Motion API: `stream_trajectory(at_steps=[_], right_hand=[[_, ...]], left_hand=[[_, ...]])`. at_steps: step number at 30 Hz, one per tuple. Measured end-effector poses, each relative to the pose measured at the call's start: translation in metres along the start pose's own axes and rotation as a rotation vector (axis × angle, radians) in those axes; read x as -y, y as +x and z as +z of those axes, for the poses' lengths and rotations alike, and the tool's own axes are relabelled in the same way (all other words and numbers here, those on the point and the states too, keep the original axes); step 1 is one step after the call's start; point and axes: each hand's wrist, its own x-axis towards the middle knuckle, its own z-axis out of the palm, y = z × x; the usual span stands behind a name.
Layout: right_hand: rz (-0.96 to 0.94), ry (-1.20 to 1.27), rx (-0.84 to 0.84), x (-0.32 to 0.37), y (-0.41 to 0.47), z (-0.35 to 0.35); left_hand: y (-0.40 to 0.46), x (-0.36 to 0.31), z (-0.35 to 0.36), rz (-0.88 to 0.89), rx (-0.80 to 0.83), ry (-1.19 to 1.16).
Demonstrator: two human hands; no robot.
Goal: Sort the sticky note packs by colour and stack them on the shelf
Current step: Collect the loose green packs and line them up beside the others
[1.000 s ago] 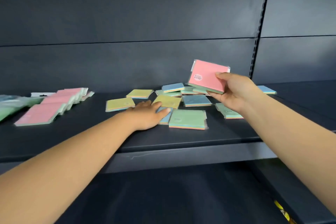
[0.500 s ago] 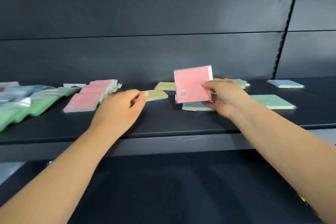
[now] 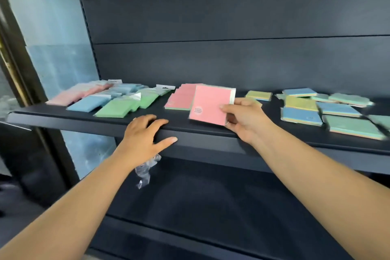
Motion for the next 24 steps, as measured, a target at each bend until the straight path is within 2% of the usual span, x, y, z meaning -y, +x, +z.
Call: stream_trajectory(at_steps=[5, 10, 14, 19, 24], right_hand=[[-0.024, -0.081, -0.105, -0.002, 0.014, 0.038], [-0.044, -0.231, -0.235, -0.011, 0.048, 0.075], [-0.049, -0.437, -0.299, -0.021, 0.069, 0.086], [-0.120, -1.004, -0.252, -0.032, 0.079, 0.093], [-0.136, -1.108, -0.249, -0.033, 0.082, 0.093]], left_hand=[[-0.001, 0.019, 0.019, 0.035, -0.029, -0.035], [0.001, 0.023, 0.033, 0.125, -0.233, -0.023], [0.002, 0.025, 0.042, 0.150, -0.332, -0.043], [0.004, 0.028, 0.050, 0.177, -0.477, -0.061], [0.004, 0.029, 0.050, 0.181, -0.494, -0.061]])
